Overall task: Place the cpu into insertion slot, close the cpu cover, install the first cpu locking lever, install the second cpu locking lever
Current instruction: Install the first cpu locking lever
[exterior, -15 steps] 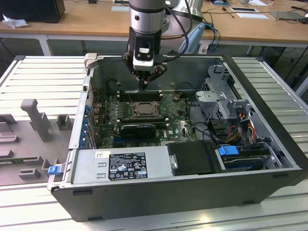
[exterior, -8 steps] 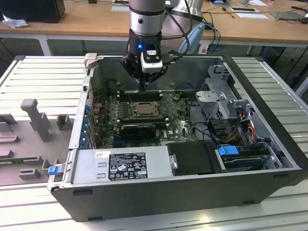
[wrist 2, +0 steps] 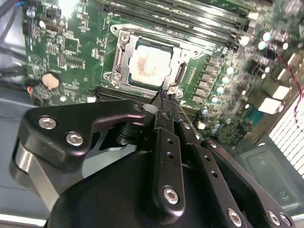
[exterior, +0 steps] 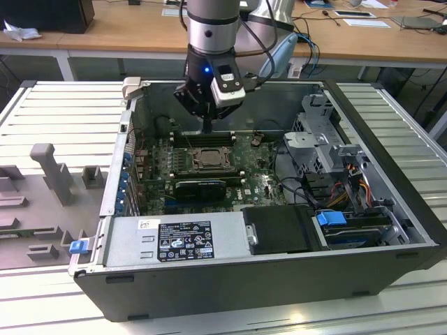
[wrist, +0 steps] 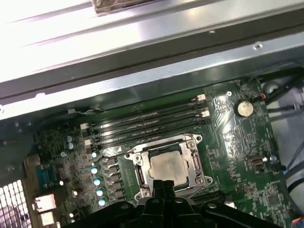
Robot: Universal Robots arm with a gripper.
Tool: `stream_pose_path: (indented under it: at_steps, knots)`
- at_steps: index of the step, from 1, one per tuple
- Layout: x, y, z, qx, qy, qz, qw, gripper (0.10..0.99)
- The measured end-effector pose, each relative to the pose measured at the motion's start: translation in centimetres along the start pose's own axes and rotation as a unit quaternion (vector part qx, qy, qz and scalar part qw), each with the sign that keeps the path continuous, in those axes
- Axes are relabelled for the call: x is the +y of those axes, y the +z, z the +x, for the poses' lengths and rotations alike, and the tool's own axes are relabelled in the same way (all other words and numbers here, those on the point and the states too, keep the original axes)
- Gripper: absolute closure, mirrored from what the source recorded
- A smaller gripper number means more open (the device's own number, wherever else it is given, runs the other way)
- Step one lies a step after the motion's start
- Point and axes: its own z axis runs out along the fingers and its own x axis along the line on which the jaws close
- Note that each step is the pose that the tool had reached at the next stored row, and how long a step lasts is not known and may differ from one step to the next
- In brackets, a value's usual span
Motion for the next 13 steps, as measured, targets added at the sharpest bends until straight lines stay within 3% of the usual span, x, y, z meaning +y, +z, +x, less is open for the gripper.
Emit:
stream_pose_path:
  at_steps: [5,8,9,10,13]
  knots:
    - [-0.01,0.20,0.00,-0.0009,-0.059,-0.0002,0.9983,0.980]
    - [-0.01,0.37,0.00,-0.0003,-0.109,-0.0002,0.9941,0.980]
    - [-0.02,0.44,0.00,-0.0005,-0.131,-0.0002,0.9914,0.980]
    - [-0.01,0.50,-0.01,-0.0007,-0.142,-0.0003,0.9899,0.980]
    - [-0.06,0.64,0.12,-0.0012,-0.151,-0.0041,0.9886,0.980]
